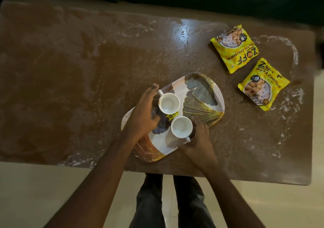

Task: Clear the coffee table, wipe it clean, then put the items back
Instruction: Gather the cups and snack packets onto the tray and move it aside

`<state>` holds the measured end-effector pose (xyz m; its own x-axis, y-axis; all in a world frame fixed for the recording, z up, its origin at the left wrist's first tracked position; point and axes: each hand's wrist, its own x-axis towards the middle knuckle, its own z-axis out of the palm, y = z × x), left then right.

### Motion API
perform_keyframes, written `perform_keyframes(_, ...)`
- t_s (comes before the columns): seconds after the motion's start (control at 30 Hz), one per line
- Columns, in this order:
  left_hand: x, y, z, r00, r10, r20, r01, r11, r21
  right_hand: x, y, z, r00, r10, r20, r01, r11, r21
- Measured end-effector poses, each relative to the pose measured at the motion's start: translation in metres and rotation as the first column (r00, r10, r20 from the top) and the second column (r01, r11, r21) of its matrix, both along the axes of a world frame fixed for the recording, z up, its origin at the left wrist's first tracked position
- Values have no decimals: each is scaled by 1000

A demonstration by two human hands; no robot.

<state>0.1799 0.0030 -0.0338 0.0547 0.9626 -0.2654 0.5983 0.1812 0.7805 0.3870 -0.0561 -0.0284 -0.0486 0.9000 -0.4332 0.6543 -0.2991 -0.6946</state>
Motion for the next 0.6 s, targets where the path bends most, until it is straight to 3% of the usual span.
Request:
perform_keyframes(0.2,10,12,28,994,108,-25,-106,992,75,37,20,35,993,-10,-113,7,1000,-28)
perform_keyframes(0.43,63,67,42,998,46,-42,-41,993,109,76,67,25,969,-245,-10,246,967,63)
perform_keyframes(0.6,107,110,29,992,-91,-90,95,994,44,105,103,8,951,-297,85,277,942,188)
